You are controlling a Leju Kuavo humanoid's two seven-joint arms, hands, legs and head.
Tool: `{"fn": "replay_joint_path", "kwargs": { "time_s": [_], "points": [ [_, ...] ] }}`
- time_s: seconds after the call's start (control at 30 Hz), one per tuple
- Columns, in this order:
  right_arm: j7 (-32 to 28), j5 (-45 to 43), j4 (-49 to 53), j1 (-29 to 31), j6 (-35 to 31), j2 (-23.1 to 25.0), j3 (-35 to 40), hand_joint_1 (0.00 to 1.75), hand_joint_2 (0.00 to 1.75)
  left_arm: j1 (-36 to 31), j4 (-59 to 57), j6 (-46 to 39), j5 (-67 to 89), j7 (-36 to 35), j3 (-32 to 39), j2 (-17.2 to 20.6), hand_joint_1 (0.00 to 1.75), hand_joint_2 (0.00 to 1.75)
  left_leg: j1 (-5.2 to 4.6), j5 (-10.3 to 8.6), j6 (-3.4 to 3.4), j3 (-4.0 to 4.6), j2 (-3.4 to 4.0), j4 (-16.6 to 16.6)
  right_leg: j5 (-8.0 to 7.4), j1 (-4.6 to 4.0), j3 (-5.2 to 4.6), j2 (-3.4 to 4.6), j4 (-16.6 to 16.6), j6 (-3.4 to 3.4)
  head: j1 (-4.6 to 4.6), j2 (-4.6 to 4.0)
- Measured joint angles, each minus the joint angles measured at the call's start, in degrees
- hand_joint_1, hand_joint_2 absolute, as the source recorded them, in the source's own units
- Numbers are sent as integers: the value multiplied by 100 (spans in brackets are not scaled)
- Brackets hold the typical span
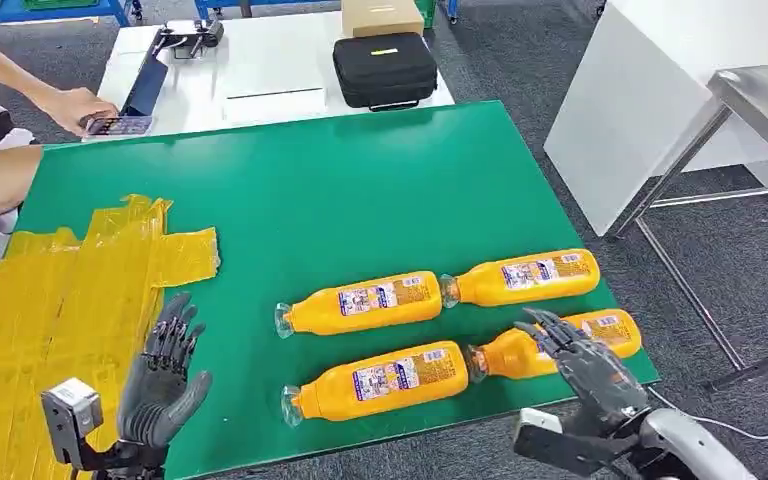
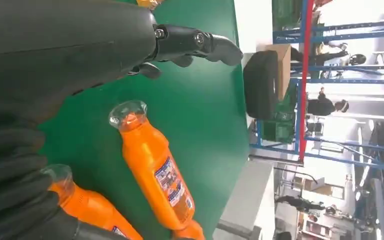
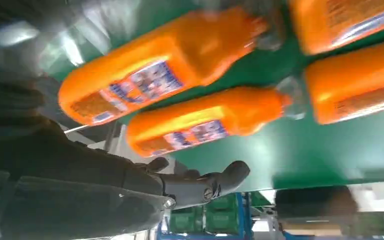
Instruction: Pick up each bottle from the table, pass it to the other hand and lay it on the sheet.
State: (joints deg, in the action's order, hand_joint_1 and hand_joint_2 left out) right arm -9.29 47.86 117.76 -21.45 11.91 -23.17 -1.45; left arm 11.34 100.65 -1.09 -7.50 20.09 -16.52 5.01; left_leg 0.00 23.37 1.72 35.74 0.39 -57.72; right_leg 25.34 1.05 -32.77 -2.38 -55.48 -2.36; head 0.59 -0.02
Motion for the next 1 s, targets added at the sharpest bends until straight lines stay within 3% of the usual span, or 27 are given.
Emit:
{"fn": "replay_joint_path", "kwargs": {
  "time_s": [0.3, 1.0],
  "points": [
    [-148, -308, -517, 162, 321, -415, -493, 0, 175, -114, -48, 70, -33, -65, -7, -4, 0, 175, 0, 0, 0, 1, 0, 0, 0, 0, 0, 0, 0, 0, -2, 2],
    [48, -269, -1575, 507, 778, -1350, -762, 0, 175, -355, -415, 114, -334, -177, -144, -9, 0, 175, -6, 1, 3, 1, 0, -1, -2, 7, 1, 0, 0, -2, 0, 0]
  ]
}}
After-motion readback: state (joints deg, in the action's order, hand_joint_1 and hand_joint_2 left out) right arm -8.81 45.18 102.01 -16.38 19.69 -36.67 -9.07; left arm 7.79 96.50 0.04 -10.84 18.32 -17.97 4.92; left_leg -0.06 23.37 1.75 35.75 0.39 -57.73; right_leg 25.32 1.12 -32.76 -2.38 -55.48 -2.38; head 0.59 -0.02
